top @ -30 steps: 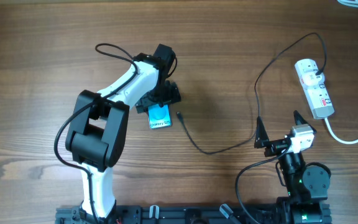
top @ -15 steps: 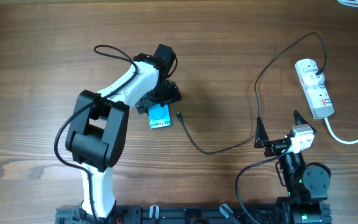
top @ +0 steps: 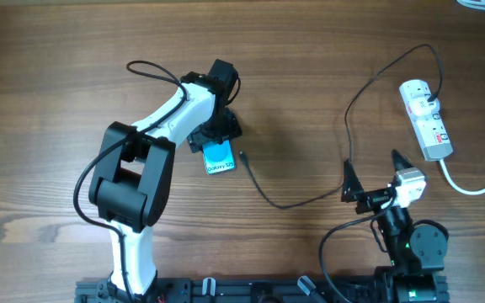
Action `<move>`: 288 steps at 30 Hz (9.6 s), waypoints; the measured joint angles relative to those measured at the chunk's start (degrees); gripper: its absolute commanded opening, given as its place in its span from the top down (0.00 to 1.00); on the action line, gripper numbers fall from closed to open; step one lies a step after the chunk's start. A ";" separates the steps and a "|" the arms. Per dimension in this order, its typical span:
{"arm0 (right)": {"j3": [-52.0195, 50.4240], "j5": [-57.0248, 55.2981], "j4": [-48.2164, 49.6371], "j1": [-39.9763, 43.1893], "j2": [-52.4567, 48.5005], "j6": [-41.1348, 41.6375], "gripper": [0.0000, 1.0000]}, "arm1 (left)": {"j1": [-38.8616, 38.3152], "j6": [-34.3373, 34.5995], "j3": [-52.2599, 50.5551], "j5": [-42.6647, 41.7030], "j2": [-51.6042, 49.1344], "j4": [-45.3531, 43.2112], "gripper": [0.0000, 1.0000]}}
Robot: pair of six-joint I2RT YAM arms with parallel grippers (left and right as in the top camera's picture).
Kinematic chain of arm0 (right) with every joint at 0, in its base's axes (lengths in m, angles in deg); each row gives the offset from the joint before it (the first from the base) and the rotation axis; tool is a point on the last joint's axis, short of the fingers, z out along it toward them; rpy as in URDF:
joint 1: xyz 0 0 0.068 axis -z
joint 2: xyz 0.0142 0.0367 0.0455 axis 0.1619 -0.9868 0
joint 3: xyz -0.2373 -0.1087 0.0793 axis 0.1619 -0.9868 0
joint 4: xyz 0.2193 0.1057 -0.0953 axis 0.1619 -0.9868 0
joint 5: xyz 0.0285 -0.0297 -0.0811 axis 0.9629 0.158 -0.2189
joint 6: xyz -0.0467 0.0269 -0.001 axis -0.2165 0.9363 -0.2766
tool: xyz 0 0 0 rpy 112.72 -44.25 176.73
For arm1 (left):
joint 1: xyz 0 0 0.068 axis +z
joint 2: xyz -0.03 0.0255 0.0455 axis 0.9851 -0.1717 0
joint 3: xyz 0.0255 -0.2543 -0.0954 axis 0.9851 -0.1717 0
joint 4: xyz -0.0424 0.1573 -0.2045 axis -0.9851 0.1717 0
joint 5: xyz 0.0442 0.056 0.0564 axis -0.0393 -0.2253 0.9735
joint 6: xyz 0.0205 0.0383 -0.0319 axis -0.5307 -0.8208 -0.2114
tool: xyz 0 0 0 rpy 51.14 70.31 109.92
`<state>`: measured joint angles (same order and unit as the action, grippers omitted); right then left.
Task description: Plug charger to phone and switch on socket
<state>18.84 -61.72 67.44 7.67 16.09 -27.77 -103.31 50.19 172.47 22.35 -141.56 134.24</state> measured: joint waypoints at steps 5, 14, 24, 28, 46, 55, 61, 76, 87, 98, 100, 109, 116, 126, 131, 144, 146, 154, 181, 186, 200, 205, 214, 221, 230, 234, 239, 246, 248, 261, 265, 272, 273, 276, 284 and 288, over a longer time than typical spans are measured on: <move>0.00 6.43 0.50 0.00 -2.12 10.01 0.00 | 0.02 -0.39 0.00 0.24 0.15 0.11 0.40; 18.53 15.76 -10.34 0.00 -22.86 11.80 0.01 | 0.79 -1.44 0.00 -1.20 0.20 0.44 0.41; 44.11 29.73 -24.90 -0.04 -56.28 12.35 0.09 | 6.32 -6.29 0.00 -10.93 0.39 0.98 0.40; 44.11 36.89 -26.27 -4.52 -66.60 10.99 0.12 | 7.61 -10.80 -0.07 -14.47 0.39 1.33 0.38; 44.11 29.49 -6.23 -25.77 -96.15 11.26 0.11 | 7.85 -27.32 -0.72 -25.44 0.02 5.03 0.37; 44.37 30.56 5.88 -32.39 -103.27 18.49 0.19 | 7.76 -29.20 -0.98 -29.40 -0.50 6.08 0.36; 44.37 29.27 10.93 -32.74 -103.65 21.38 0.44 | 6.62 -29.29 -1.03 -29.46 -0.52 6.27 0.35; 43.93 22.03 10.08 -32.02 -104.37 23.61 0.92 | 4.46 -29.83 -1.05 -28.94 -0.52 6.49 0.32; 44.02 25.40 13.07 -31.45 -103.97 25.70 0.96 | 4.46 -27.39 -0.66 -29.03 -0.26 6.36 0.00; 42.62 41.05 32.81 -26.25 -104.91 37.59 0.96 | 6.03 -27.69 -0.83 -32.98 5.64 2.75 0.00; 42.34 46.58 43.82 -24.13 -105.24 43.82 0.96 | 6.58 -27.93 -0.81 -33.79 12.02 1.68 0.00; 42.12 53.99 75.60 -21.14 -105.57 69.18 0.96 | 6.82 -28.55 -0.20 -41.59 25.05 -1.29 0.15; 42.93 56.78 76.46 -20.35 -105.55 72.39 0.96 | 7.15 -30.01 -1.05 -48.65 25.40 -2.58 0.25; 44.50 57.64 68.61 -19.89 -104.56 68.83 0.96 | 10.47 -30.34 -1.81 -53.20 25.46 -2.80 0.40; 44.70 58.31 67.60 -19.74 -103.97 67.30 0.96 | 10.95 -30.91 -2.40 -53.40 25.46 -2.78 0.54; 45.03 59.12 65.02 -19.45 -102.84 66.71 0.96 | 11.41 -30.95 -2.62 -55.39 25.44 -3.08 0.62; 45.24 59.36 63.63 -19.39 -102.51 66.69 0.96 | 11.58 -30.95 -2.89 -56.02 25.44 -3.45 0.64; 45.79 60.17 63.14 -18.53 -101.98 67.82 0.84 | 12.13 -32.11 -3.19 -59.56 25.38 -5.66 0.96; 44.83 43.45 3.30 -19.12 -103.71 29.92 0.00 | 7.76 -15.30 -3.19 -9.57 23.02 4.74 0.96; 45.22 36.13 0.57 -19.30 -103.38 27.80 0.00 | 4.42 -12.46 -3.58 -4.37 15.93 3.19 0.96; 45.55 34.60 0.55 -19.30 -103.27 27.41 0.00 | 2.86 -10.25 -4.66 -2.71 9.35 0.63 0.96; 45.55 34.53 0.50 -19.30 -103.23 27.26 0.00 | 2.16 -9.81 -6.25 -2.71 9.25 -0.66 0.96; 45.55 34.49 0.50 -19.32 -103.21 27.23 0.00 | 2.12 -8.87 -6.34 -2.71 8.83 -0.74 0.96; 45.55 34.38 0.50 -19.30 -103.19 27.23 0.00 | 2.08 -6.49 -6.34 -1.53 8.17 -0.83 0.96; 45.55 34.29 0.48 -19.32 -103.16 27.23 0.00 | 1.92 -4.22 -6.34 -0.55 8.17 -0.44 0.91; 45.55 34.21 0.50 -19.30 -103.16 27.23 0.00 | 1.90 -3.76 -6.34 -0.07 8.17 -0.11 0.87; 45.55 34.18 0.48 -19.30 -103.16 27.23 0.00 | 1.92 -3.56 -6.34 0.37 8.17 0.24 0.87; 45.55 34.18 0.50 -19.32 -103.16 27.23 0.00 | 1.92 -3.56 -6.34 0.70 8.17 0.24 0.87; 45.55 34.18 0.50 -19.32 -103.16 27.23 0.00 | 1.90 -3.23 -6.38 0.70 8.17 0.15 0.86; 45.55 34.18 0.50 -19.32 -103.16 27.23 0.00 | 1.90 -1.88 -8.96 0.68 8.17 -2.56 0.96; 45.66 34.16 0.11 -19.30 -103.16 27.21 0.09 | 1.92 -1.88 -8.96 0.68 8.20 -2.56 0.96; 51.95 24.79 -20.37 -20.85 -101.68 21.35 0.30 | 8.46 -5.22 -9.20 -9.84 12.26 -3.58 0.96; 53.51 22.91 -23.71 -21.11 -101.55 19.87 0.37 | 9.94 -6.54 -9.20 -12.48 13.33 -3.89 0.96; 61.94 17.29 -36.65 -22.29 -101.44 14.88 0.57 | 15.39 -12.46 -9.18 -23.91 16.15 -4.76 0.96; 70.18 12.22 -40.24 -31.93 -100.00 3.54 0.89 | 23.08 -28.85 -9.66 -47.10 16.35 -4.33 0.96; 70.18 14.71 -38.42 -32.83 -99.97 2.99 0.82 | 26.29 -31.98 -11.41 -50.56 16.35 -4.17 0.96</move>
<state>89.02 -47.01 29.01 -25.16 -83.88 -24.77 -77.02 18.21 161.06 -28.20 -125.21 130.06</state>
